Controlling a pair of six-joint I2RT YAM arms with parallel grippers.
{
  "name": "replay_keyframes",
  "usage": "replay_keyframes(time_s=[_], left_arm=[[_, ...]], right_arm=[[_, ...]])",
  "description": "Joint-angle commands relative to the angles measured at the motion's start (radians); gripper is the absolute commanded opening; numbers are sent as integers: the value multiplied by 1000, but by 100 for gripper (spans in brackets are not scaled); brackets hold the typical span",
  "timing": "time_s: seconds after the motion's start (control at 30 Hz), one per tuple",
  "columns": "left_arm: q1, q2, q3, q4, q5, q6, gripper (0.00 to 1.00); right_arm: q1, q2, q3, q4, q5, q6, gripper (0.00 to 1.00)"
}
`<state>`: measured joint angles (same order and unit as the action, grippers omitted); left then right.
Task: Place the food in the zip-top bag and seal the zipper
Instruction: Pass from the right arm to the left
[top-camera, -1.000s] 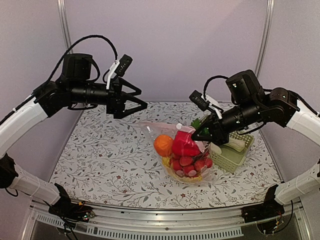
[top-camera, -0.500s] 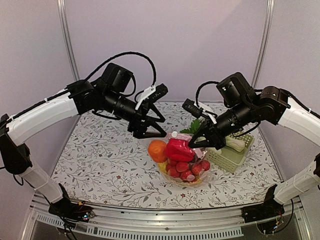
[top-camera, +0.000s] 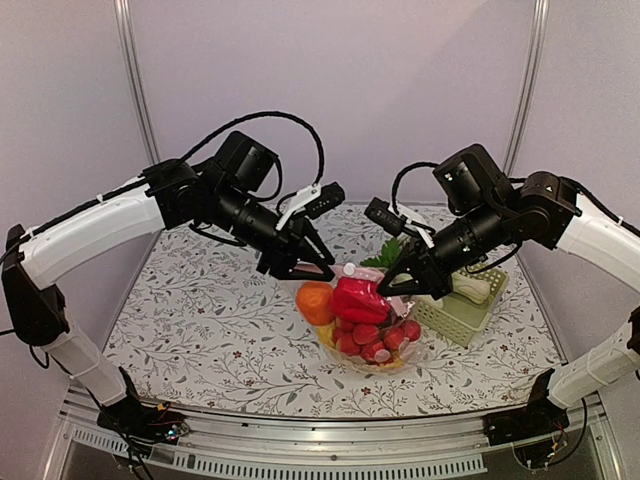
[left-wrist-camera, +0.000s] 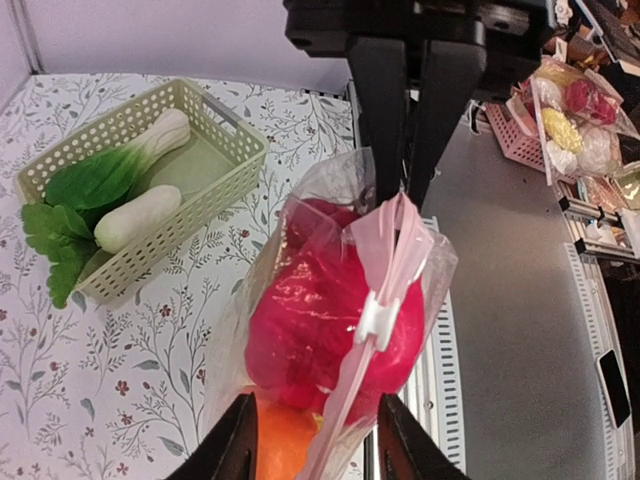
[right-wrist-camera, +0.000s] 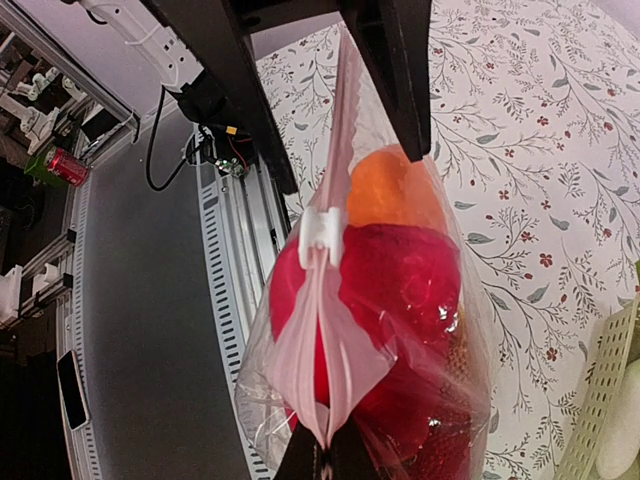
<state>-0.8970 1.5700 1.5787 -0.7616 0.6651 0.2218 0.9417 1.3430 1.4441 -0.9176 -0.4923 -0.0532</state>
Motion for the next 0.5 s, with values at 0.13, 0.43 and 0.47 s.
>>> replay_keyframes(time_s=[0.13,0.43,0.47], left_arm=[[-20,25,30,-46,-3,16,23],[-36,7,27,-30,0,2,0],[-37,3,25,-22,1,0,0]], right_arm=[[3,-17,16,-18,18,-10,0],[3,-65,36,25,124,27,48],[3,-76,43,34,133,31,57]])
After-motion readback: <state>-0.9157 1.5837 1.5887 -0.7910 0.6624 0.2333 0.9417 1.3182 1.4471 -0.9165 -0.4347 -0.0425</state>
